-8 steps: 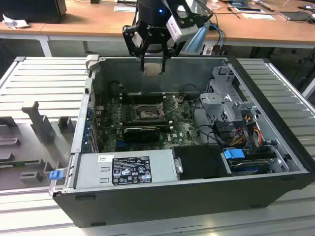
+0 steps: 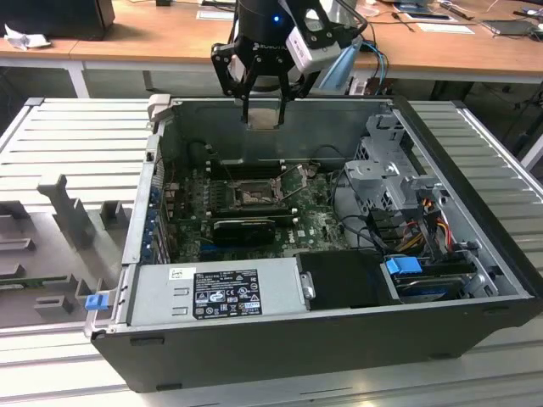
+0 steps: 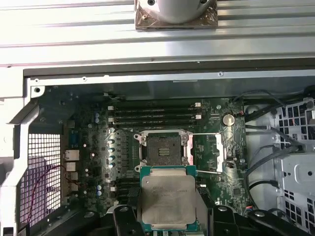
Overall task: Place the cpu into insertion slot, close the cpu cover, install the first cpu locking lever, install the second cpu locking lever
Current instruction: 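Place the cpu into insertion slot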
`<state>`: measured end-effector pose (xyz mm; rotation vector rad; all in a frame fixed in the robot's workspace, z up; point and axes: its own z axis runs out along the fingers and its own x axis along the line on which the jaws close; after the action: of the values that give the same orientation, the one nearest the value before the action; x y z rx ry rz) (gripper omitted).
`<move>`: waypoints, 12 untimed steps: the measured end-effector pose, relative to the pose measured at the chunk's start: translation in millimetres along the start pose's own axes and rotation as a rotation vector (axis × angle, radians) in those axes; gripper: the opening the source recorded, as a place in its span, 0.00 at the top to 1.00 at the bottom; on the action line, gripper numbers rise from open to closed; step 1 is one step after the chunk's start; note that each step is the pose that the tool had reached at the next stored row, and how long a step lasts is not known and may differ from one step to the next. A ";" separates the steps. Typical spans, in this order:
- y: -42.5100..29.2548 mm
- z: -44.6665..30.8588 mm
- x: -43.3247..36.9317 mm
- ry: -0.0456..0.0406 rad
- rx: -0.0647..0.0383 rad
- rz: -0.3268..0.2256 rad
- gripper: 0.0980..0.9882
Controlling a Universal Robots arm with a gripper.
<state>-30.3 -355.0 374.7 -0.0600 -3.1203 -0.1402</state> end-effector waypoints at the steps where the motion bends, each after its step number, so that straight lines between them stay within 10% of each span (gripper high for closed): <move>1: 0.0 0.0 0.1 -0.0002 0.000 0.002 0.52; 12: 0.0 0.0 0.3 -0.0040 -0.001 0.045 0.52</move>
<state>-30.5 -355.0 374.7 -0.1299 -3.1201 -0.1409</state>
